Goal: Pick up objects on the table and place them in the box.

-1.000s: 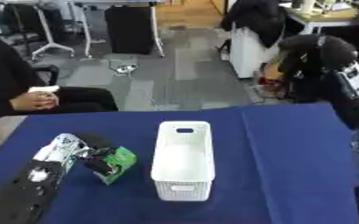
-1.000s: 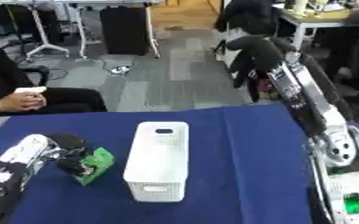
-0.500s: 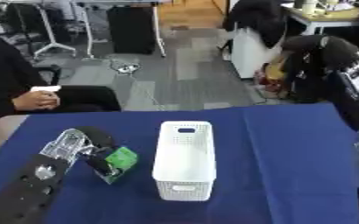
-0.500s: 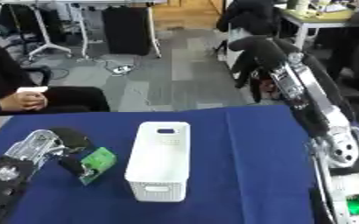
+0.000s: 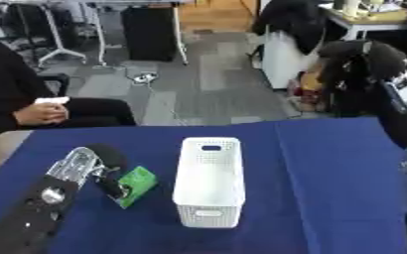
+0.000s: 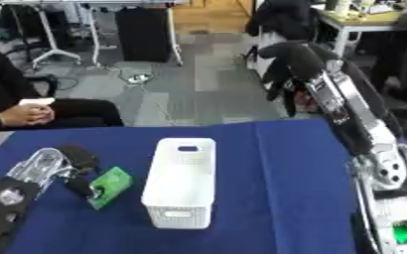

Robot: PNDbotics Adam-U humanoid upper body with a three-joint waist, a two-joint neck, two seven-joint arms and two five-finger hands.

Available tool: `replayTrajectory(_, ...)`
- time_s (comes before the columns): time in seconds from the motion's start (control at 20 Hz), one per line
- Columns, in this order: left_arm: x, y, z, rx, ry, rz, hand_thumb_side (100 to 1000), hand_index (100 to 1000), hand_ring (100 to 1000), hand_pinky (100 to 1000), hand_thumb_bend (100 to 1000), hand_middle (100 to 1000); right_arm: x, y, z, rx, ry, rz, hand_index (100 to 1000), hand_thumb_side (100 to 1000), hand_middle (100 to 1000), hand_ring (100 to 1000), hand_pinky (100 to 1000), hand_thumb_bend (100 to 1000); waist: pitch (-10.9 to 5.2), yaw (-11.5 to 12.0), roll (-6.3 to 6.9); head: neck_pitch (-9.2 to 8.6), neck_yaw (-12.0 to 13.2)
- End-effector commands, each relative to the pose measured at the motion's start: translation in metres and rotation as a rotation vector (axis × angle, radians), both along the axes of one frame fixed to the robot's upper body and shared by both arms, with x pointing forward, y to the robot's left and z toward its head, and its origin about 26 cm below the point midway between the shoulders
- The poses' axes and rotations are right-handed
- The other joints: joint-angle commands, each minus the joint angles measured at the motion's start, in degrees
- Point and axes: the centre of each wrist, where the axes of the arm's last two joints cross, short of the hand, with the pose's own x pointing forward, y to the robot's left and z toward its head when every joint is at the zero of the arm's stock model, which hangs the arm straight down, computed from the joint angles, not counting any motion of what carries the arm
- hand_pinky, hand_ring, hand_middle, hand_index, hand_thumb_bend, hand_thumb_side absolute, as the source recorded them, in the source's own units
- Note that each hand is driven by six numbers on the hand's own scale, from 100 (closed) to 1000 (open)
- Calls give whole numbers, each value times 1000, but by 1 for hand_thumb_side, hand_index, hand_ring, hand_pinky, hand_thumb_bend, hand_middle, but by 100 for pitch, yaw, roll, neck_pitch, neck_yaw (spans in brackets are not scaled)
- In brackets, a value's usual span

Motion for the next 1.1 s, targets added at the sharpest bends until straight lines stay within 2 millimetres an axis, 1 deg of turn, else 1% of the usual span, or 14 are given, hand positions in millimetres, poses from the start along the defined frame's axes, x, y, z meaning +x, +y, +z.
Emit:
replayTrajectory(0.05,6,10,20,-8,-34,7,1000,925,868,764,100,983,-3,0,7,-9,-27,8,764,1000,513,441,211,322,-55,-9,2,-59,43)
replayTrajectory(0.15,6,10,19,-24,-32,11,1000,927,923,794,100,1000,-3,0,7,-10,-27,8,764,1000,513,441,211,321,-54,-6,0,-65,41)
replayTrajectory(0.4,7,7,27,-78,-73,22,1000,913,921,795,100,1000,-3,0,7,-14,-24,9,764,1000,513,440,210,321,-56,2,-4,-75,38)
replayTrajectory(0.65,8,2,32,-139,-72,1,1000,928,937,807,100,1000,-3,0,7,-16,-24,9,764,1000,514,441,210,321,-60,7,-5,-93,39)
replayTrajectory(0.8,7,-3,33,-180,-42,-33,1000,946,981,858,100,1000,-3,0,7,-19,-23,10,764,1000,515,441,212,321,-59,6,-4,-97,39)
replayTrajectory(0.85,7,-6,34,-187,-37,-47,1000,961,1000,895,100,1000,-3,0,7,-19,-23,11,764,1000,515,441,212,321,-58,5,-4,-98,39)
replayTrajectory(1.0,7,-14,38,-184,-21,-109,1000,1000,1000,989,100,1000,-3,1,7,-19,-22,15,764,1000,515,441,213,321,-57,-4,-3,-105,49)
replayTrajectory(1.05,7,-16,40,-174,-17,-128,1000,1000,1000,1000,200,1000,-3,1,7,-20,-22,16,764,1000,515,441,213,321,-56,-6,-2,-107,51)
replayTrajectory(1.1,6,-18,41,-157,-14,-148,1000,1000,1000,1000,266,1000,-3,1,7,-19,-21,17,764,1000,515,441,213,321,-55,-11,-1,-109,52)
